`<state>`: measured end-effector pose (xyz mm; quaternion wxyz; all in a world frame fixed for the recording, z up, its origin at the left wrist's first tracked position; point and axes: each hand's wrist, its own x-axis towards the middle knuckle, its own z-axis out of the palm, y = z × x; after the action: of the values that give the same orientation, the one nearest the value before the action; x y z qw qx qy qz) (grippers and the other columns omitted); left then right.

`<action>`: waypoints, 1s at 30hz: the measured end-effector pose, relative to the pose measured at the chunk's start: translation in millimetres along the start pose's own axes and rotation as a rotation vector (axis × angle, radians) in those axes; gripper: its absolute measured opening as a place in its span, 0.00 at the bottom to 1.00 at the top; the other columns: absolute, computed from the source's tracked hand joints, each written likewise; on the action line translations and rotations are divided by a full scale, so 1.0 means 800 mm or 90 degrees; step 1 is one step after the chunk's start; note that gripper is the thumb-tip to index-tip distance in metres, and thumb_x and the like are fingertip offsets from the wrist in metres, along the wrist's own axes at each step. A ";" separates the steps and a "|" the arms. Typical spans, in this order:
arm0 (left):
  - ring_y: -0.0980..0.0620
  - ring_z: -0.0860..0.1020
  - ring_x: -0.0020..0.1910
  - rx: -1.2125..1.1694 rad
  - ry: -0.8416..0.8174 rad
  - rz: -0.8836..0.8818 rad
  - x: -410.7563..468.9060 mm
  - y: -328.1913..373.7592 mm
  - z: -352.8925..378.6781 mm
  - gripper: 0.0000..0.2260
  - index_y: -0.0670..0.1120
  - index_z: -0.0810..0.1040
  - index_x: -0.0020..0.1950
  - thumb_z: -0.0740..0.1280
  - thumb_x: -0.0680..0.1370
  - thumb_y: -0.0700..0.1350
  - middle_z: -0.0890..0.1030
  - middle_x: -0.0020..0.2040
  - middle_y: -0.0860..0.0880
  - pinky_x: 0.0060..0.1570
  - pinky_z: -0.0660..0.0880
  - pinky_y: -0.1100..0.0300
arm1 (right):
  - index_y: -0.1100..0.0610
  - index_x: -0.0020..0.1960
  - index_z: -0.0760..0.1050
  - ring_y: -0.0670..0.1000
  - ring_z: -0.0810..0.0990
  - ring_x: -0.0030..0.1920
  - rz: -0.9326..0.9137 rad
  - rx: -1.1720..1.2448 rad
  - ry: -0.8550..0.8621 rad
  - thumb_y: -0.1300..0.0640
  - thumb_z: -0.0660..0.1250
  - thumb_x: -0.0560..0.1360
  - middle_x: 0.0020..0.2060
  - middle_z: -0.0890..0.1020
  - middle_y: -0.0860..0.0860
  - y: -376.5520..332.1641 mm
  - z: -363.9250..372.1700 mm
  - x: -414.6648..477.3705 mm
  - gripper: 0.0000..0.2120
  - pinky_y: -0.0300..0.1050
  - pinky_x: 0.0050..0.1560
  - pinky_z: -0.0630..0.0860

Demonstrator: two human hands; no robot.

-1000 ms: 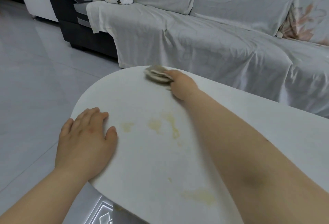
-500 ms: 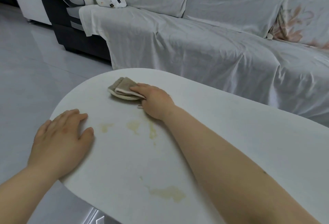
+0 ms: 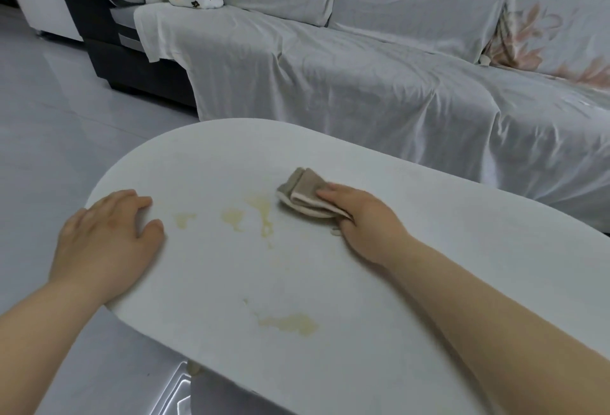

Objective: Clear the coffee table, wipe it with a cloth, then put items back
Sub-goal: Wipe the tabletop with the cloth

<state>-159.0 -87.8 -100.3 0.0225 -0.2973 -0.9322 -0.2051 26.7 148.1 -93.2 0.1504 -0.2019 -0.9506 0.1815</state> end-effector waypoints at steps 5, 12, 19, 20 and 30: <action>0.41 0.62 0.70 -0.022 -0.008 -0.005 -0.001 0.003 -0.002 0.31 0.41 0.69 0.64 0.52 0.66 0.55 0.67 0.70 0.42 0.70 0.55 0.47 | 0.53 0.66 0.67 0.56 0.67 0.68 0.257 -0.047 0.090 0.68 0.57 0.72 0.69 0.69 0.54 0.058 -0.048 -0.007 0.24 0.44 0.69 0.59; 0.42 0.62 0.70 -0.026 -0.028 -0.006 -0.007 0.004 -0.011 0.29 0.41 0.69 0.64 0.54 0.67 0.55 0.67 0.70 0.41 0.70 0.55 0.47 | 0.54 0.61 0.74 0.54 0.75 0.62 0.031 0.052 0.046 0.62 0.56 0.68 0.62 0.76 0.52 -0.058 -0.008 -0.119 0.22 0.39 0.66 0.64; 0.43 0.62 0.70 -0.008 -0.022 -0.005 -0.010 0.010 -0.015 0.19 0.42 0.68 0.65 0.59 0.75 0.46 0.66 0.71 0.42 0.69 0.54 0.49 | 0.55 0.67 0.67 0.52 0.65 0.70 0.221 0.036 0.055 0.71 0.57 0.71 0.70 0.66 0.53 -0.001 -0.057 -0.103 0.26 0.35 0.69 0.54; 0.43 0.61 0.71 -0.007 -0.023 -0.004 -0.010 0.010 -0.014 0.19 0.42 0.68 0.65 0.59 0.75 0.46 0.66 0.71 0.42 0.69 0.54 0.49 | 0.53 0.67 0.67 0.52 0.64 0.70 0.259 0.019 0.098 0.70 0.58 0.72 0.71 0.66 0.52 0.001 -0.055 -0.101 0.26 0.39 0.70 0.56; 0.43 0.61 0.71 -0.020 -0.020 -0.006 -0.008 0.009 -0.012 0.19 0.42 0.68 0.66 0.59 0.76 0.45 0.65 0.71 0.42 0.69 0.53 0.50 | 0.46 0.57 0.75 0.50 0.82 0.53 -0.097 -0.112 -0.036 0.53 0.65 0.56 0.58 0.81 0.50 -0.121 0.005 -0.157 0.28 0.47 0.50 0.79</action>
<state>-150.5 -90.1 -90.0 0.0021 -0.2964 -0.9305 -0.2150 103.1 9.0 -84.0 0.1185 -0.1366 -0.9793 0.0911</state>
